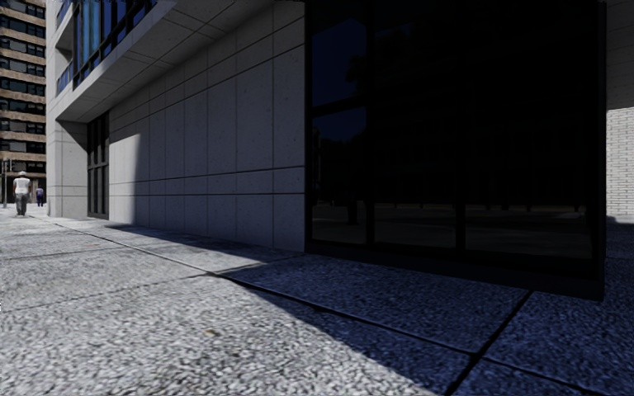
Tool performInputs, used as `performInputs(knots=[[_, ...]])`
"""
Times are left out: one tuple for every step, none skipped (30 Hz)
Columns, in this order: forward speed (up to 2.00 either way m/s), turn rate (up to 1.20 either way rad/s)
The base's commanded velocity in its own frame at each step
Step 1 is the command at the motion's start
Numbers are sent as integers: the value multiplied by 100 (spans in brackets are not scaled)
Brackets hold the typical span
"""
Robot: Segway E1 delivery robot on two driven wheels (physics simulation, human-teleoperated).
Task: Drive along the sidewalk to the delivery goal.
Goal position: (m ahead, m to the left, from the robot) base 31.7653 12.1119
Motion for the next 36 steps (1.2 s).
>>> performInputs(knots=[[94,35],[94,35],[94,35],[94,35],[94,35],[94,35],[94,35],[94,35],[94,35],[94,35],[94,35],[94,35],[94,35],[94,35],[94,35],[94,35],[94,35],[94,35],[94,35],[95,35],[96,35],[96,35],[96,35],[97,35],[100,35],[102,35],[104,35],[105,35],[105,35],[106,35],[106,35],[106,35],[106,35],[110,35],[110,35],[110,35]])
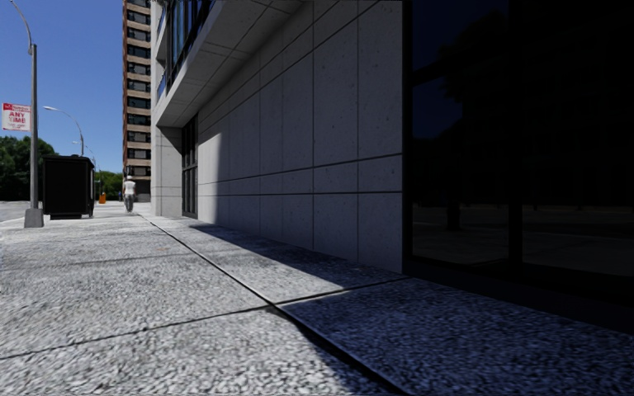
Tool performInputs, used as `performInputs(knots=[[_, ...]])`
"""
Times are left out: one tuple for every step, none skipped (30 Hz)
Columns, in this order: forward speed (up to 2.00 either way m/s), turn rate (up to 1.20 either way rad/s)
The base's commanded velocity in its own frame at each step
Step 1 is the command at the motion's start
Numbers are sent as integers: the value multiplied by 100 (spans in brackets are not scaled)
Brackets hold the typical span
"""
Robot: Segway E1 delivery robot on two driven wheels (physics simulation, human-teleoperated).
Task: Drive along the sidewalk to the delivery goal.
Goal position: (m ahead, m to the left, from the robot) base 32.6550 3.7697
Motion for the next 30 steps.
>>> performInputs(knots=[[110,35],[110,35],[110,35],[110,35],[110,35],[110,35],[110,35],[111,35],[113,35],[116,35],[118,35],[118,35],[121,35],[123,35],[123,35],[125,35],[125,35],[126,35],[126,35],[126,35],[126,35],[126,35],[127,35],[127,35],[127,35],[127,35],[128,35],[128,35],[128,35],[128,35]])
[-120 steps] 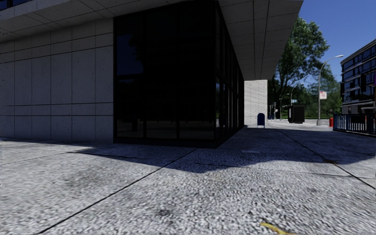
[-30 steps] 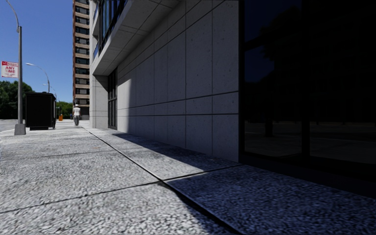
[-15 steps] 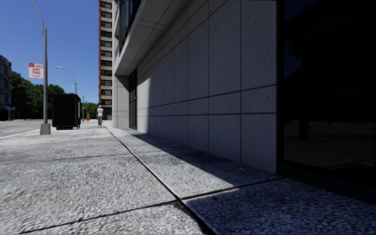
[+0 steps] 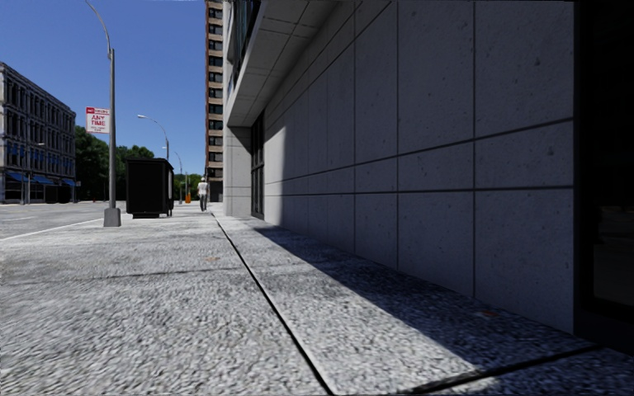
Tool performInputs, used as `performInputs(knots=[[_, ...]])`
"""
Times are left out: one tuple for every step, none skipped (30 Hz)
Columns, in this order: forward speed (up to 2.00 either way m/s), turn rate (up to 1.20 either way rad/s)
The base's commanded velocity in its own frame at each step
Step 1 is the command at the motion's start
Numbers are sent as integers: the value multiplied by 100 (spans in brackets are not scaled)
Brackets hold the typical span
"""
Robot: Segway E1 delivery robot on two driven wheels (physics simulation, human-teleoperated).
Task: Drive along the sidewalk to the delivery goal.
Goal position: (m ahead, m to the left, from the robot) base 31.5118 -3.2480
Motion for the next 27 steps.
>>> performInputs(knots=[[129,35],[131,35],[133,35],[133,35],[137,35],[139,35],[140,35],[140,35],[141,35],[141,35],[141,35],[141,35],[141,35],[141,35],[141,35],[141,35],[141,35],[141,35],[141,35],[142,35],[143,35],[145,35],[149,35],[151,35],[151,35],[152,35],[152,35]])
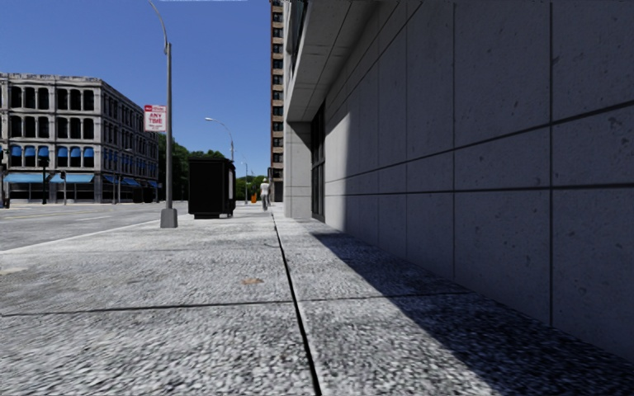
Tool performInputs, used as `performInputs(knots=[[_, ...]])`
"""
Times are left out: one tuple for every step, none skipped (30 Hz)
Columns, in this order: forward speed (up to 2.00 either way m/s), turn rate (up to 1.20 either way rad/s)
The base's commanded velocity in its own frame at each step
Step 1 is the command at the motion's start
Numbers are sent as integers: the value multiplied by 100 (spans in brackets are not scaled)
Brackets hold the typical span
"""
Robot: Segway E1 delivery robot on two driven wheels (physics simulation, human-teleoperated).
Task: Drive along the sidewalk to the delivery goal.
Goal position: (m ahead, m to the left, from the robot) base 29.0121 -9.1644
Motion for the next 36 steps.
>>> performInputs(knots=[[152,35],[152,35],[152,35],[152,35],[153,35],[154,35],[154,35],[156,35],[164,35],[168,35],[168,35],[169,35],[170,35],[170,35],[170,35],[170,35],[170,35],[171,35],[171,35],[172,35],[172,35],[173,35],[173,35],[173,35],[174,35],[174,35],[174,35],[178,35],[179,35],[179,35],[179,35],[179,35],[179,35],[179,35],[179,35],[179,35]])
